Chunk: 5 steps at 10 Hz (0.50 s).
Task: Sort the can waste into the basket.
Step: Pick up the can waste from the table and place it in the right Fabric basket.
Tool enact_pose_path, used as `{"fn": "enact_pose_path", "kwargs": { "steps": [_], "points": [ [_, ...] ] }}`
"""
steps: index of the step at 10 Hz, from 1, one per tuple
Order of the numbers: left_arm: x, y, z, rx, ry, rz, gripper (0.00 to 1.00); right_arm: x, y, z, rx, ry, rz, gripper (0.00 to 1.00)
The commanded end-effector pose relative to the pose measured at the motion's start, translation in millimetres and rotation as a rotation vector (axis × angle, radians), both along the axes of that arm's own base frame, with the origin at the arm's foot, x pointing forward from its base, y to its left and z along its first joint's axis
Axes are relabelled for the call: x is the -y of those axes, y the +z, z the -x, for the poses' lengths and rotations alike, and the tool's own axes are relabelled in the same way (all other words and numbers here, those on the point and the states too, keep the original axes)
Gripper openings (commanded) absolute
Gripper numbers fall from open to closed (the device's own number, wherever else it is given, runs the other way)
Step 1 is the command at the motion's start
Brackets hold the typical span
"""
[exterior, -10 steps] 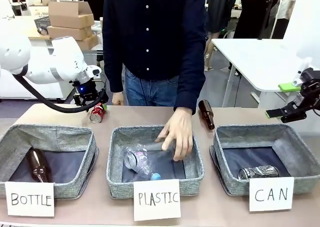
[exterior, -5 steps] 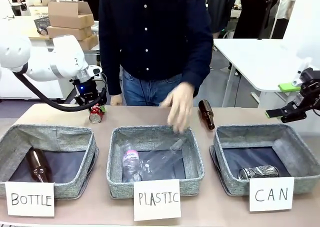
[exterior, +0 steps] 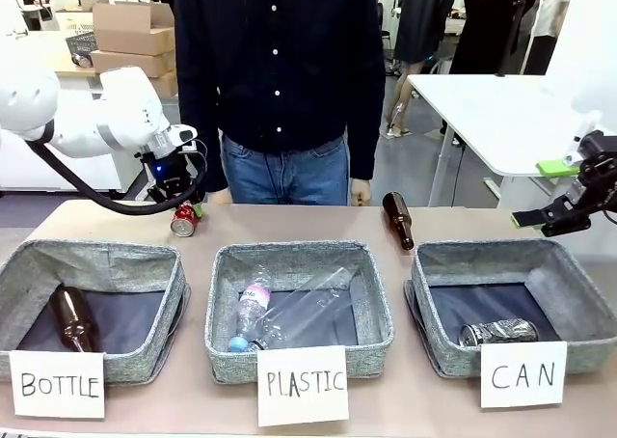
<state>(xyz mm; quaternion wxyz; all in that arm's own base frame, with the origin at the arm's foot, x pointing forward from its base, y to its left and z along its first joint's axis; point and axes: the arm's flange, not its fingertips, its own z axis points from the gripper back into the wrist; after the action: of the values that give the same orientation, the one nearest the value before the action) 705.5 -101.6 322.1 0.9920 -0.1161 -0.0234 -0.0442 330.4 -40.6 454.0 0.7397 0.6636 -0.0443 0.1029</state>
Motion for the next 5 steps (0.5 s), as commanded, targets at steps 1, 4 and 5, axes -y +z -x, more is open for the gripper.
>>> {"fn": "enact_pose_path", "kwargs": {
  "steps": [1,4,5],
  "points": [
    [-8,17,3,0.0,-0.008,0.051,0.06,1,1,1,0.008,0.002,0.012,1.0],
    [-20,153,103,0.072,-0.1,0.337,0.06,1,1,1,0.008,0.002,0.012,1.0],
    [-20,192,161,0.158,-0.17,0.435,0.06,1,1,1,0.008,0.002,0.012,1.0]
  ]
}}
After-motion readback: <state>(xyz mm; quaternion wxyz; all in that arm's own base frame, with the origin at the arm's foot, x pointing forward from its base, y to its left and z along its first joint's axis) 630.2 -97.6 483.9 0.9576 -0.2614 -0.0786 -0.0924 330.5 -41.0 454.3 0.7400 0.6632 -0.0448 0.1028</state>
